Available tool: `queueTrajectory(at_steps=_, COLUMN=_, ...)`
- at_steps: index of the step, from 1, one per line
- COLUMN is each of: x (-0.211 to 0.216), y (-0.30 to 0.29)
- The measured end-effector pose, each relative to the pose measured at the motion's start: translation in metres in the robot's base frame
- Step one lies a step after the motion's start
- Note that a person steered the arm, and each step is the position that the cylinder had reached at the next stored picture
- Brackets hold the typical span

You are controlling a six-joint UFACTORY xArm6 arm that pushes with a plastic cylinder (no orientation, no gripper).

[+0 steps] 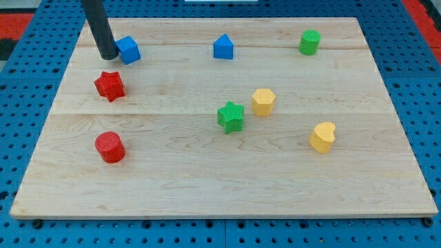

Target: Place blue cube towards the right of the yellow hexagon

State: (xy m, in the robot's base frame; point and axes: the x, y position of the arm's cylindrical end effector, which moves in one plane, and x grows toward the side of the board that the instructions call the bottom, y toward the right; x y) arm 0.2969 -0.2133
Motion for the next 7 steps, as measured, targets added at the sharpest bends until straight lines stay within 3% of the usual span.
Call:
queueTrajectory(at_steps=1, x=-0.024, y=-0.011)
queueTrajectory(at_steps=2, x=-0.017, y=0.005)
queueTrajectory(at_steps=4, x=-0.033, y=0.112)
queueTrajectory(at_steps=5, x=-0.029, y=0.111)
queueTrajectory(at_steps=6, x=-0.009, y=0.045)
queueTrajectory(at_steps=7, x=0.005, y=0.133)
